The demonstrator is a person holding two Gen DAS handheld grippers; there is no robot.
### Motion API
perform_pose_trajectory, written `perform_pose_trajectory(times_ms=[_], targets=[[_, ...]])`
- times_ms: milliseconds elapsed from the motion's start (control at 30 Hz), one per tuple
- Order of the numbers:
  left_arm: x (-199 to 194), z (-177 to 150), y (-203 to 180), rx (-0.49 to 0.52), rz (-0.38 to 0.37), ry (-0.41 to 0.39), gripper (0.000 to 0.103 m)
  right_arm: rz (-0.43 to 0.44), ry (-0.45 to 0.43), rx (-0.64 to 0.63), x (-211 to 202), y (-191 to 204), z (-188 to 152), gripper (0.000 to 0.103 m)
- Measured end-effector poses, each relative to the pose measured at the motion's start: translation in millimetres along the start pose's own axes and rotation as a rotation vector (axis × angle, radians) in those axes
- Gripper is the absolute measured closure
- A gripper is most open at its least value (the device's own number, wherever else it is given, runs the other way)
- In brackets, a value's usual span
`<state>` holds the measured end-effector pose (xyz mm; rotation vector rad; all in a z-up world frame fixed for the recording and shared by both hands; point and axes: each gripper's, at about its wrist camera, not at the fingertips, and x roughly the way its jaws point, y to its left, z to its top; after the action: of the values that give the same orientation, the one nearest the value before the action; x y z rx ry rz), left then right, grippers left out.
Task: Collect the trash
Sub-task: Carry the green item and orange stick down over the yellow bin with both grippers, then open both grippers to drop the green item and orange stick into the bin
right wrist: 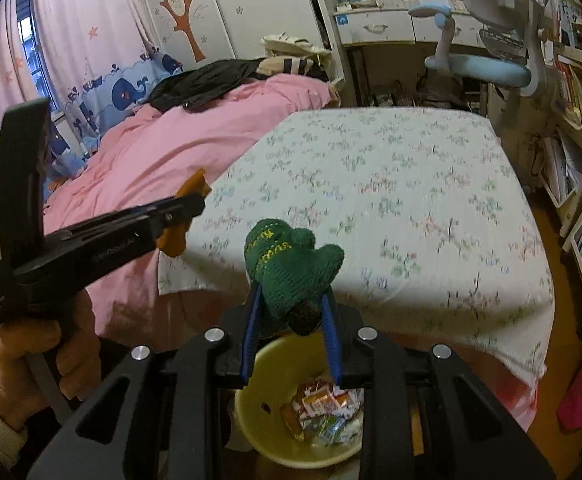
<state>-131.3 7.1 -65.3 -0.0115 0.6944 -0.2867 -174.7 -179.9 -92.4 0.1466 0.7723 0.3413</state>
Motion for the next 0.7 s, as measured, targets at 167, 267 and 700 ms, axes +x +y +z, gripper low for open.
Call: perform_pose_trajectory(times_ms=[167, 267, 700], targets=[[-3.9, -15.7, -1.1, -0.001, 0.002, 0.032, 0.087, -0.005, 0.08, -0.008, 9.5, 6.2, -21.6, 0.074], [-3.1, -25.6, -4.2, 0.006, 0.001, 0.056, 0.087, -0.01, 0.136, -0.009, 18.1, 8.8, -32.5, 0.071], [18.8, -78.9, -9.8, -0.018, -0.022, 0.322, 0.059, -0.109, 0.207, 0.113, 23.3, -16.9, -44.5, 0.039]])
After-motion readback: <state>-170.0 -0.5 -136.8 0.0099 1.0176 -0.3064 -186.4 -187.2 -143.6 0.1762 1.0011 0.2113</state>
